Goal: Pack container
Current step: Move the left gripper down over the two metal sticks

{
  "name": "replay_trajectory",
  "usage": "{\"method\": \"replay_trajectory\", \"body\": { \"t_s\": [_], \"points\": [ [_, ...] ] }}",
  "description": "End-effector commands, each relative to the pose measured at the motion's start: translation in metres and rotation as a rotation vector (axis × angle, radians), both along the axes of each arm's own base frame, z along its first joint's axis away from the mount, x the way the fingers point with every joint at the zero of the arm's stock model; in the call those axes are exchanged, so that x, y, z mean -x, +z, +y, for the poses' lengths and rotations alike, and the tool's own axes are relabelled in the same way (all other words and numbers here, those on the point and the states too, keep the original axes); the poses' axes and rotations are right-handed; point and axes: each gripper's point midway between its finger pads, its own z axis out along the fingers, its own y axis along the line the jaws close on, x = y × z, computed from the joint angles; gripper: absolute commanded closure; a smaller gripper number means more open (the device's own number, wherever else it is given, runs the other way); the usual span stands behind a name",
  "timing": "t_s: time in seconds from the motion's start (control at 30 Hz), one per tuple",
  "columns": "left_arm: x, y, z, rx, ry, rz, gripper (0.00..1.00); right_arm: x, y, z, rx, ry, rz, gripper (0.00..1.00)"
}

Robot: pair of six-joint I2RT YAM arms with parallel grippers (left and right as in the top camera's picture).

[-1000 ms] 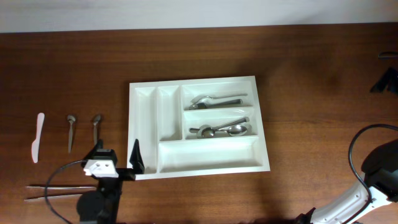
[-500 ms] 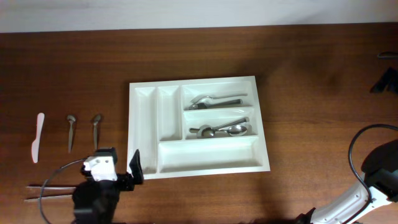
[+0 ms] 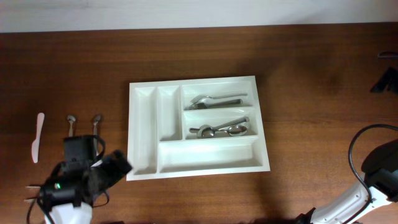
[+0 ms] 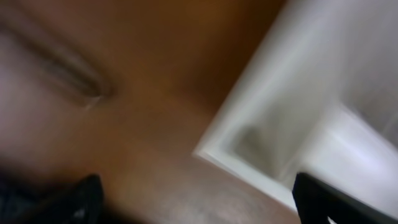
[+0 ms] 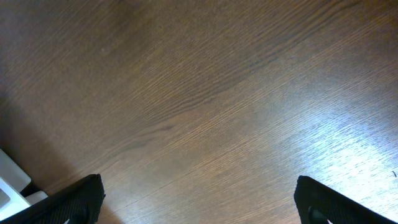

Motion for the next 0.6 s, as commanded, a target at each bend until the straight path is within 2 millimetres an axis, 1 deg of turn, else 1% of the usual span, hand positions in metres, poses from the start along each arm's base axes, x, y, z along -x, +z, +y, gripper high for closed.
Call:
{"method": "replay_trajectory", "body": {
  "t_s": [0.0,0.07,0.13,0.2,0.3,0.37,0.4,0.43,0.5,0.57],
  "points": [
    [0.016,0.004,0.047,-0.016,0.663,0.021,0.01,-0.001,0.0,0.001,-0.006,-0.005,-0.004,0.01],
    [0.023,0.003,0.055,-0.032,0.694,0.043,0.01,-0.001,0.0,0.001,-0.006,-0.005,-0.003,0.01],
    [0.036,0.002,0.065,-0.093,0.681,0.092,0.01,-0.001,0.0,0.001,-0.006,-0.005,-0.003,0.01],
    [0.041,0.002,0.074,-0.124,0.664,0.107,0.01,-0.001,0.0,0.001,-0.006,-0.005,-0.003,0.01],
    [0.049,0.002,0.082,-0.121,0.728,0.119,0.01,-0.001,0.0,0.001,-0.006,-0.005,-0.004,0.01],
    [0.059,0.0,0.09,-0.125,0.793,0.149,0.01,-0.001,0.0,0.001,-0.006,-0.005,-0.003,0.01],
    [0.063,-0.001,0.094,-0.126,0.799,0.166,0.01,-0.001,0.0,0.001,-0.006,-0.005,-0.004,0.01],
    [0.066,-0.003,0.098,-0.123,0.808,0.184,0.01,-0.001,0.0,0.001,-0.006,-0.005,-0.004,0.01],
    [0.078,-0.01,0.108,-0.104,0.883,0.245,0.01,-0.001,0.0,0.001,-0.006,-0.005,-0.004,0.01],
    [0.082,-0.016,0.116,-0.092,0.938,0.268,0.01,-0.001,0.0,0.001,-0.006,-0.005,-0.004,0.01]
  ]
}}
